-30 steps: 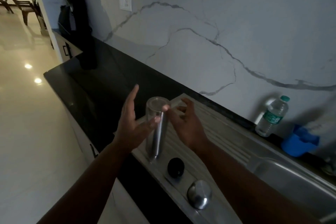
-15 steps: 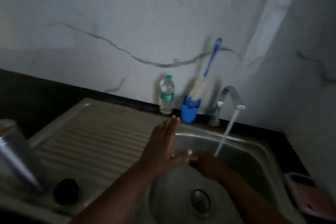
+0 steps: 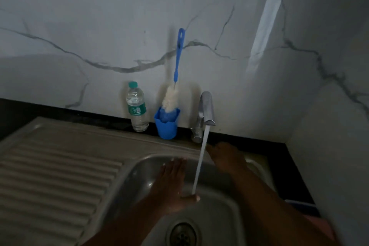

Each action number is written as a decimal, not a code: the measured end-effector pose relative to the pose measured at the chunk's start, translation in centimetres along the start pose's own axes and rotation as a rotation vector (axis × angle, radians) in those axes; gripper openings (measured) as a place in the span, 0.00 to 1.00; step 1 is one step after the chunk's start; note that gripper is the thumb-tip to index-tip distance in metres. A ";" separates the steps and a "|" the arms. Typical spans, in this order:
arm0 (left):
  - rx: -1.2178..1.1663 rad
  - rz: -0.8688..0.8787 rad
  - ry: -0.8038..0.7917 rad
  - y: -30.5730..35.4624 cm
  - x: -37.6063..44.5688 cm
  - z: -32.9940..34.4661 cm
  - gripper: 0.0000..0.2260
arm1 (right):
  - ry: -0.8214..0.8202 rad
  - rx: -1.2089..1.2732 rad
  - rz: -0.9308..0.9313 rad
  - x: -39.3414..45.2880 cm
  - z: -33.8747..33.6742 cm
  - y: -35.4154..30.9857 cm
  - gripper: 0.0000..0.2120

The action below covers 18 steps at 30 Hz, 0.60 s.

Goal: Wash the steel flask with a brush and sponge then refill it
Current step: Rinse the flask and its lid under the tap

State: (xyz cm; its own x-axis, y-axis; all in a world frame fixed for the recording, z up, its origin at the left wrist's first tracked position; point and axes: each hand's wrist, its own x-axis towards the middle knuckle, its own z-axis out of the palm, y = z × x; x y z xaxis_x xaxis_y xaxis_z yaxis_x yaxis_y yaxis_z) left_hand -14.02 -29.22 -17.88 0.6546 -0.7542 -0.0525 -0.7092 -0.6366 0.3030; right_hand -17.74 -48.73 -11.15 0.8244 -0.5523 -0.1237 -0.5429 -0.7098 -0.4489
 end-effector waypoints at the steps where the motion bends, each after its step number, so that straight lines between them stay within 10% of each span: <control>1: 0.007 -0.009 -0.010 -0.1 0.0 0.0 0.51 | 0.001 -0.016 -0.018 0.9 -0.3 -0.7 0.27; 18: 0.074 -0.056 -0.047 -0.4 0.2 2.0 0.50 | -0.056 0.352 -0.026 4.2 2.4 -1.6 0.29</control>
State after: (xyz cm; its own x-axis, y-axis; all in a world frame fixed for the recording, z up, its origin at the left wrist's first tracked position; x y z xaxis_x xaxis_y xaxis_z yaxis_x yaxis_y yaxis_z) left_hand -14.16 -29.46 -19.91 0.6819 -0.7228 -0.1123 -0.6904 -0.6867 0.2275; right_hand -13.02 -48.93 -13.09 0.8502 -0.5042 -0.1517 -0.4407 -0.5238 -0.7290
